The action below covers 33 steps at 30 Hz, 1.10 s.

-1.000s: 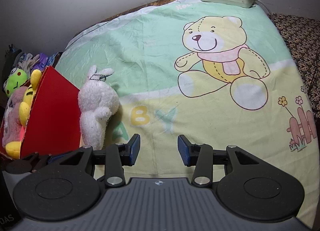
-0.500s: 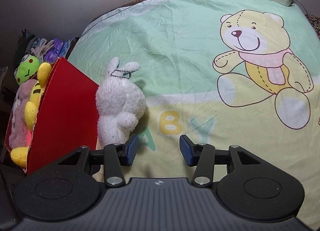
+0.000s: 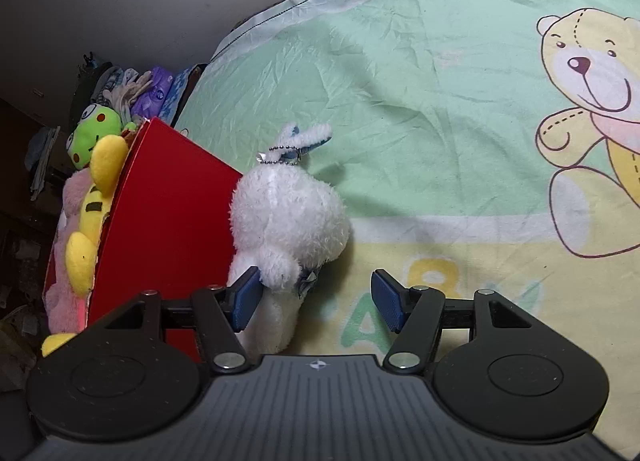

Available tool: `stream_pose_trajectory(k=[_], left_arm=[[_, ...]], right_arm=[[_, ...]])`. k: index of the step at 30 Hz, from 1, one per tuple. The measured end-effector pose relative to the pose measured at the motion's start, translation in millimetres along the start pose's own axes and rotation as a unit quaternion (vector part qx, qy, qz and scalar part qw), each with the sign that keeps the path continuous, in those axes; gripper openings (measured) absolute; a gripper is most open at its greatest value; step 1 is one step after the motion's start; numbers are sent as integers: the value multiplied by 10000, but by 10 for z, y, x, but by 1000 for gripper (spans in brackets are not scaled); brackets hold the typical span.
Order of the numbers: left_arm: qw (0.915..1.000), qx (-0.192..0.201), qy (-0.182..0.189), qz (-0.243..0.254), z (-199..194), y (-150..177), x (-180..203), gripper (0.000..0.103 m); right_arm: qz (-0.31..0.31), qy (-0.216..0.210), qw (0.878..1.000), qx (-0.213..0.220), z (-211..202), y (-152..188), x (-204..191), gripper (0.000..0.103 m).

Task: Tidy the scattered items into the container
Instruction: 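Close the right tool fingers on the pale pink bunny's body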

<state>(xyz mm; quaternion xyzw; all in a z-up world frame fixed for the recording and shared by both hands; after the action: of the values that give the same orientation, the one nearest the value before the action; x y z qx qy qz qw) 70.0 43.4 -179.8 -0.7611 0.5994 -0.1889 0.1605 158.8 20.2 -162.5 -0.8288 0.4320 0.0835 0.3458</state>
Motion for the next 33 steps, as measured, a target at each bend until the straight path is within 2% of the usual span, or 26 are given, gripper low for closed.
stream_pose_trajectory(k=[5,8,10,13,15,18,20,21,22,25,33], left_arm=[[9999,-92,5,-74,44,-3,-16,88],[10000,-60,44,-36,13,1,-2,88],[9999,-24,105,-39,-20,5,8,88],[9999,7,126,-66,-39,7,15,88],[9999,28,141,-51,-53,17,21,88],[10000,32,70,-17,-51,39,22,87],[10000,2,26,-14,-37,56,13,84],[10000,-11,29,-23,-37,64,9,84],[10000,-12,44,-31,-44,69,11,84],[9999,63,105,-26,-95,64,37,86],[9993,276,212,97,-254,48,125,87]], right_arm=[[-190,-140,9997,42,29,-41,-104,61],[-270,-285,9992,107,-29,-64,-156,47],[-309,-326,9989,134,-54,-69,-178,47],[-284,-385,9987,154,-42,-81,-182,52],[-218,-578,9977,271,-81,-100,-219,53],[-359,-327,9987,152,-19,-96,-219,56],[-296,-330,9990,15,52,-63,-186,55],[-216,-366,9991,-30,81,-46,-165,54],[-109,-346,9993,-53,98,-25,-119,42],[193,-517,9985,-25,67,7,-37,35],[407,-449,9981,135,-224,140,65,32]])
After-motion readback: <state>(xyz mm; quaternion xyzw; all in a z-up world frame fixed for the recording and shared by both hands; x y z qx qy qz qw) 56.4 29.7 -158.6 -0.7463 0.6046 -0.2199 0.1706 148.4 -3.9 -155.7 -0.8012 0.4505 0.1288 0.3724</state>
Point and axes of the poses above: each gripper's, at about its wrist camera, not at the fingertips, and z roughly the way its jaws point, x to its right, y to its underside, the point moved 10 cm from there along z, roughly the way its jaws point, and after that the axes turned 15 degrees about -z, right-handed, at the moved point
